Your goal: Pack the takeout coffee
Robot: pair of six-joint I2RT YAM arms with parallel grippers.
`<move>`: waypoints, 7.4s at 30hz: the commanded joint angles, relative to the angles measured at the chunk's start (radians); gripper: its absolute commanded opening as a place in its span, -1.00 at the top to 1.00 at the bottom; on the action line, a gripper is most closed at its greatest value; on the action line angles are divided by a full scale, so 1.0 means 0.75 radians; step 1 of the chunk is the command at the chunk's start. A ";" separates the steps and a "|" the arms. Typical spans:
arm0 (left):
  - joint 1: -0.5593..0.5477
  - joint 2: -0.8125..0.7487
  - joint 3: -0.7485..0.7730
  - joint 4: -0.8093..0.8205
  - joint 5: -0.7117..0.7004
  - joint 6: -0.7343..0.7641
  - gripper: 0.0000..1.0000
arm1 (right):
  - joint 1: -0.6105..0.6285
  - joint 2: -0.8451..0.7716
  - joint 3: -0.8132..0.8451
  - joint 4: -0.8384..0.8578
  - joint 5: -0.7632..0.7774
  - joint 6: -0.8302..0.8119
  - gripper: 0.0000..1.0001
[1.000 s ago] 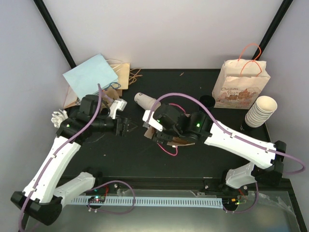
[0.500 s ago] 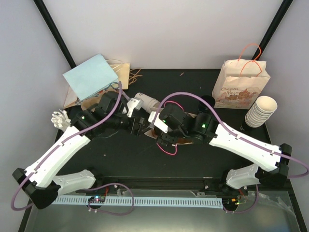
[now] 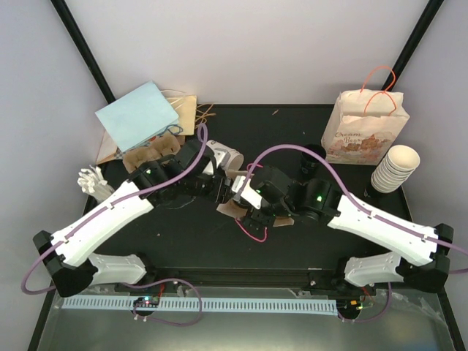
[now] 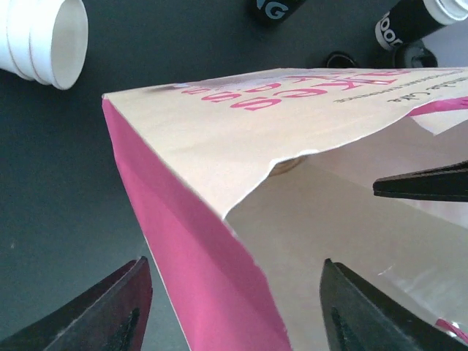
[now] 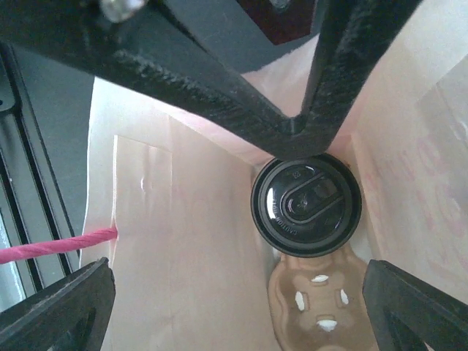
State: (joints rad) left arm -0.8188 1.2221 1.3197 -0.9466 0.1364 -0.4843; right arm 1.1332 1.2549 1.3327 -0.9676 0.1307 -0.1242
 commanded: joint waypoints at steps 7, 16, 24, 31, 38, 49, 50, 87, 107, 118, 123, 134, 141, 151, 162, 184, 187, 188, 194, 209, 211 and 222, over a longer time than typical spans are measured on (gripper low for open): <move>-0.097 -0.084 -0.076 0.048 -0.219 -0.156 0.27 | 0.047 -0.095 -0.069 0.065 -0.067 0.082 -0.94; -0.129 -0.152 -0.134 0.070 -0.284 -0.138 0.97 | 0.078 -0.146 -0.052 0.050 -0.158 0.131 -0.96; -0.196 -0.280 -0.303 0.179 -0.294 -0.128 0.97 | 0.079 -0.327 -0.157 0.108 -0.340 0.158 -0.96; -0.289 -0.398 -0.447 0.267 -0.291 -0.132 0.97 | 0.080 -0.410 -0.244 0.137 -0.484 0.172 -0.94; -0.334 -0.504 -0.508 0.296 -0.326 -0.150 0.97 | 0.080 -0.464 -0.177 0.185 -0.576 0.181 -0.95; -0.334 -0.609 -0.577 0.305 -0.364 -0.186 0.97 | 0.080 -0.541 -0.063 0.199 -0.397 0.209 -1.00; -0.334 -0.612 -0.578 0.308 -0.364 -0.188 0.97 | 0.078 -0.544 -0.058 0.198 -0.323 0.232 -1.00; 0.219 -0.159 0.103 -0.180 0.098 -0.067 0.97 | -0.077 -0.082 0.156 0.150 1.085 0.319 -1.00; 0.751 -0.054 0.158 -0.390 0.449 0.189 0.97 | -0.163 0.027 0.151 0.132 1.075 0.271 -1.00; 0.991 0.018 0.220 -0.453 0.517 0.317 0.97 | -0.163 -0.113 -0.006 0.216 0.913 0.156 -1.00; 1.080 0.053 0.241 -0.432 0.519 0.331 0.97 | -0.163 -0.147 -0.026 0.190 0.770 0.129 -1.00; 1.286 0.120 0.282 -0.473 0.410 0.363 0.97 | -0.163 -0.194 -0.093 0.220 0.713 0.096 -1.00; 1.366 0.120 0.296 -0.437 0.417 0.321 0.91 | -0.163 -0.205 -0.114 0.232 0.681 0.082 -1.00; 1.431 0.192 0.315 -0.296 0.561 0.243 0.90 | -0.163 -0.218 -0.138 0.212 0.652 0.105 -1.00; 1.430 0.149 0.246 -0.214 0.585 0.210 0.15 | -0.162 -0.272 -0.212 0.217 0.482 0.101 -1.00; 1.421 -0.054 0.265 -0.165 0.751 0.190 -0.77 | -0.143 -0.608 -0.478 0.558 0.391 -0.044 -1.00; 1.402 -0.095 0.299 -0.157 0.774 0.165 -0.96 | -0.143 -0.615 -0.501 0.568 0.396 -0.064 -1.00; 1.392 -0.112 0.308 -0.147 0.775 0.152 -0.97 | -0.143 -0.623 -0.512 0.575 0.379 -0.078 -1.00; 1.289 -0.240 0.332 -0.027 0.779 0.042 -0.97 | -0.143 -0.691 -0.573 0.648 0.305 -0.100 -1.00; 0.885 -0.386 0.238 0.174 0.613 -0.117 -0.98 | -0.115 -0.773 -0.691 0.744 0.330 -0.215 -1.00; 0.883 -0.383 0.246 0.172 0.609 -0.111 -0.98 | -0.079 -0.777 -0.701 0.742 0.387 -0.233 -1.00; 0.885 -0.344 0.330 0.116 0.540 -0.055 -0.98 | 0.088 -0.859 -0.866 0.821 0.585 -0.340 -1.00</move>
State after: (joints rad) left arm -0.1520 0.9592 1.5093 -0.8532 0.5739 -0.5495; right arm 1.1915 0.6434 0.7132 -0.4042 0.5110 -0.3431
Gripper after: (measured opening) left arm 0.989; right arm 0.999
